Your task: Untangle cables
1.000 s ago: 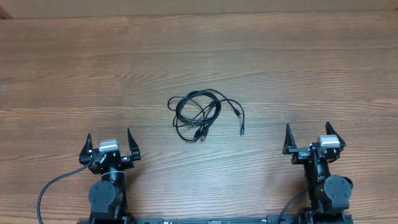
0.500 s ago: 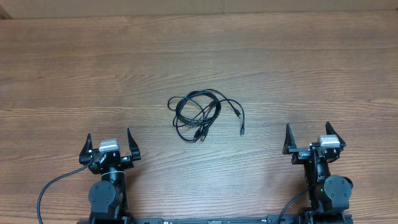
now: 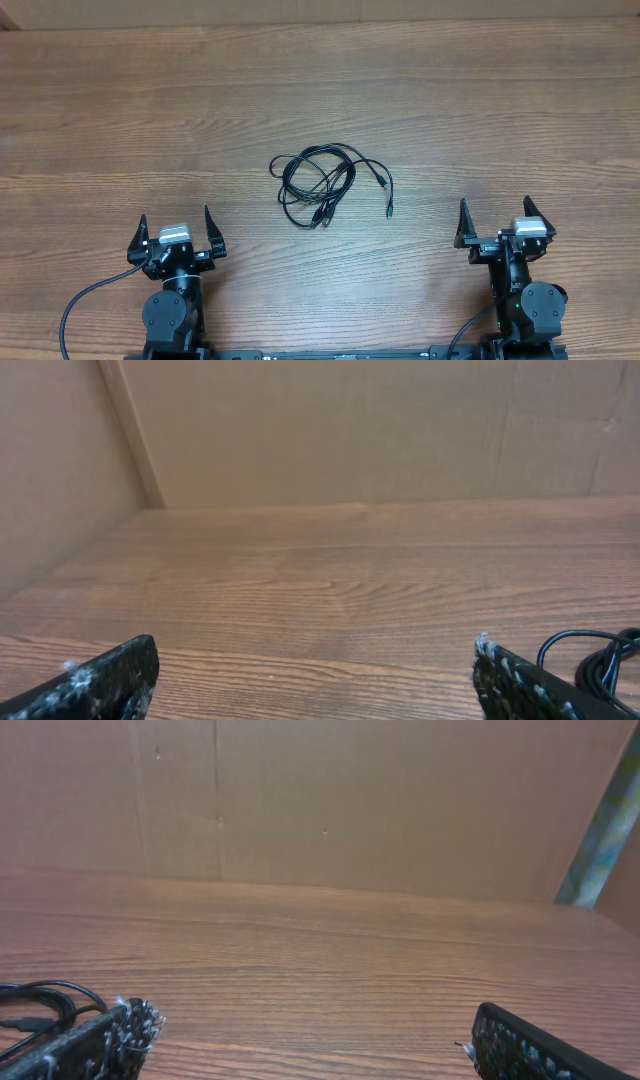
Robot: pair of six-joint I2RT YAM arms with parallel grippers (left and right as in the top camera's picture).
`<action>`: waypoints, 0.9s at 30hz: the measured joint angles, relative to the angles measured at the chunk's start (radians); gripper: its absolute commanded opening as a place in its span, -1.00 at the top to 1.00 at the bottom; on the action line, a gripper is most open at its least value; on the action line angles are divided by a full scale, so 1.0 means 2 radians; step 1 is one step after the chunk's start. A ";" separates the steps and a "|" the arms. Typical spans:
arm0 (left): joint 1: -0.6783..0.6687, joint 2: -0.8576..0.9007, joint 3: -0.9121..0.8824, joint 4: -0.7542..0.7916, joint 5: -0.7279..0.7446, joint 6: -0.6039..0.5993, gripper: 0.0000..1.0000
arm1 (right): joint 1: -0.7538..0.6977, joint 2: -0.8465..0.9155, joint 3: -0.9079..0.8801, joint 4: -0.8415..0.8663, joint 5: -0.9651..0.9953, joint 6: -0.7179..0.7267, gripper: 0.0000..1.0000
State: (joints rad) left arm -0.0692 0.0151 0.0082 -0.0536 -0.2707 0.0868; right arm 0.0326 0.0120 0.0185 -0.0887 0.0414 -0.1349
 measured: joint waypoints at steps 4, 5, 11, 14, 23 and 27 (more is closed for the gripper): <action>0.000 0.000 0.000 0.000 0.000 0.000 -0.99 | 0.000 0.000 0.000 0.000 0.000 0.000 -0.99; 0.000 0.000 0.000 0.000 0.000 0.000 -0.99 | 0.000 0.000 0.000 0.000 0.000 0.000 -1.00; 0.000 0.000 0.000 0.000 0.000 0.000 -0.99 | 0.000 0.000 0.000 0.001 -0.002 0.000 -1.00; 0.000 0.000 0.000 0.000 0.000 0.000 -0.99 | 0.000 0.000 0.000 0.000 -0.010 0.000 -1.00; 0.000 0.000 0.000 0.000 0.000 0.000 -0.99 | 0.000 0.000 0.000 0.000 -0.019 0.000 -1.00; 0.000 0.000 0.000 0.005 0.000 0.000 -0.99 | 0.000 0.000 0.000 0.000 -0.019 0.000 -1.00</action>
State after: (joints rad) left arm -0.0692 0.0151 0.0082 -0.0441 -0.2699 0.0868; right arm 0.0326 0.0120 0.0185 -0.0895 0.0040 -0.1349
